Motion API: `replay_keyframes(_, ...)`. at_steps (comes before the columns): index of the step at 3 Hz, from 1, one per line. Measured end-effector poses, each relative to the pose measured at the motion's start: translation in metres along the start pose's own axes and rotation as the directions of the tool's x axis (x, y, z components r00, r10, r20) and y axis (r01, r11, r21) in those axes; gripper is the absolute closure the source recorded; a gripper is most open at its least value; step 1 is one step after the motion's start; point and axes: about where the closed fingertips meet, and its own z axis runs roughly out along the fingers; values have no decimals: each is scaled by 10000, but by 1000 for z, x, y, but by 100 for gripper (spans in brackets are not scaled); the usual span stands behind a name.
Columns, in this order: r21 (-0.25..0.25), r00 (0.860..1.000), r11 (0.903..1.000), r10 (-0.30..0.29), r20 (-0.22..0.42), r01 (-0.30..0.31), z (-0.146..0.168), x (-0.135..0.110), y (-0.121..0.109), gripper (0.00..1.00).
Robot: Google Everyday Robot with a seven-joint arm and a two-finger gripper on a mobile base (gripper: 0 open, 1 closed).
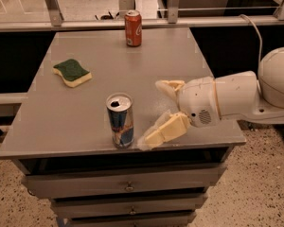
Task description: Knock redbull can over
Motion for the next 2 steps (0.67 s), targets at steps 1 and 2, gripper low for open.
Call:
replay_keyframes(1, -79, 9999, 9999, -71, 90, 72, 4, -6, 3, 0)
replay_keyframes(2, -76, 9999, 9999, -70, 81, 71, 4, -6, 3, 0)
